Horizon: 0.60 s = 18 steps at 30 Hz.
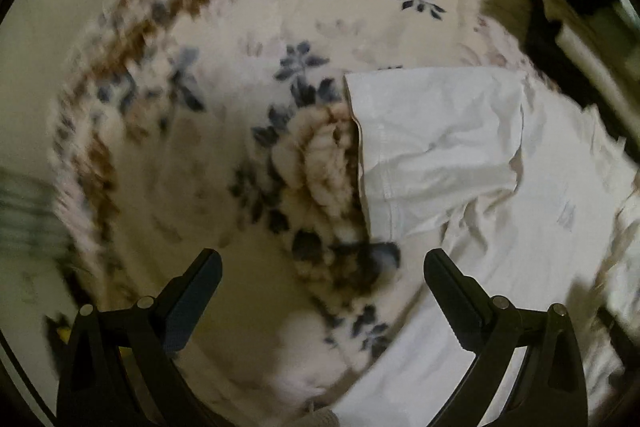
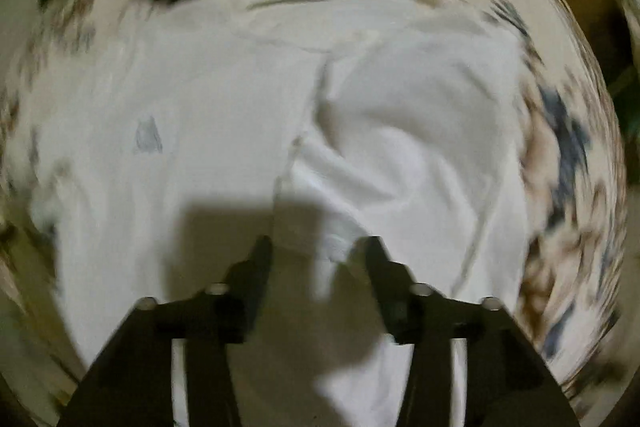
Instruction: Fold small clothes
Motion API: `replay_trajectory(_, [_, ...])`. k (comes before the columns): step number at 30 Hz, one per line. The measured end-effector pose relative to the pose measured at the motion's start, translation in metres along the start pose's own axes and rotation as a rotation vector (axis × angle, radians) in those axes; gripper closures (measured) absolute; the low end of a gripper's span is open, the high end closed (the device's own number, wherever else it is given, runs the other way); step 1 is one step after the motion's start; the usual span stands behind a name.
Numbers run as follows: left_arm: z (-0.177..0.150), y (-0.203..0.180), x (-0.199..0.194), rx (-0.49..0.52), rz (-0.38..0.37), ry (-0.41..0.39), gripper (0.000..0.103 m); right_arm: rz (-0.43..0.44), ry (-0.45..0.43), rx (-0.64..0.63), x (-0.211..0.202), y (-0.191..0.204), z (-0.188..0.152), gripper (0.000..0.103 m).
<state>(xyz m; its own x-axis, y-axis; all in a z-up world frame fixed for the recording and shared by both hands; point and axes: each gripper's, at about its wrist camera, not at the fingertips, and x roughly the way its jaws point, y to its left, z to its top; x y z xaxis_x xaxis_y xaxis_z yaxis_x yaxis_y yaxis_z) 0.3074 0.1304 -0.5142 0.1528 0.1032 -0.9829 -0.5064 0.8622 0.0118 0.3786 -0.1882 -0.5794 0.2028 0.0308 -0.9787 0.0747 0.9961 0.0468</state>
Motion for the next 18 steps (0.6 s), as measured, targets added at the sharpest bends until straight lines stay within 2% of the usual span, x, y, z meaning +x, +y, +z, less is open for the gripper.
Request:
replay_trajectory(2, [0.005, 0.009, 0.011, -0.088, -0.1, 0.046, 0.0, 0.008, 0.008, 0.089, -0.008, -0.017, -0.007, 0.049])
replay_trajectory(3, [0.011, 0.016, 0.023, -0.165, -0.188, 0.075, 0.001, 0.006, 0.017, 0.121, -0.009, -0.024, -0.01, 0.049])
replay_trajectory(5, [0.017, 0.018, 0.038, -0.251, -0.285, 0.115, 0.006, 0.004, 0.039, 0.185, -0.008, -0.037, -0.019, 0.049])
replay_trajectory(7, [0.025, 0.014, 0.059, -0.319, -0.369, 0.155, 0.019, 0.001, 0.07, 0.234, -0.003, -0.05, -0.025, 0.049])
replay_trajectory(8, [0.032, 0.012, 0.072, -0.357, -0.402, 0.174, 0.03, 0.015, 0.083, 0.266, 0.0, -0.057, -0.031, 0.049])
replay_trajectory(10, [0.038, 0.011, 0.082, -0.398, -0.413, 0.176, 0.059, 0.041, 0.102, 0.339, 0.003, -0.068, -0.039, 0.049])
replay_trajectory(11, [0.044, 0.009, 0.082, -0.414, -0.408, 0.155, 0.084, 0.049, 0.108, 0.368, 0.003, -0.072, -0.042, 0.049])
replay_trajectory(12, [0.046, 0.006, 0.077, -0.41, -0.399, 0.129, 0.099, 0.054, 0.11, 0.399, 0.003, -0.077, -0.045, 0.049])
replay_trajectory(15, [0.058, -0.011, 0.047, -0.339, -0.38, 0.005, 0.099, 0.049, 0.098, 0.456, -0.003, -0.091, -0.052, 0.049])
replay_trajectory(18, [0.067, -0.045, 0.01, -0.178, -0.356, -0.123, 0.1, 0.046, 0.088, 0.477, -0.012, -0.108, -0.057, 0.049])
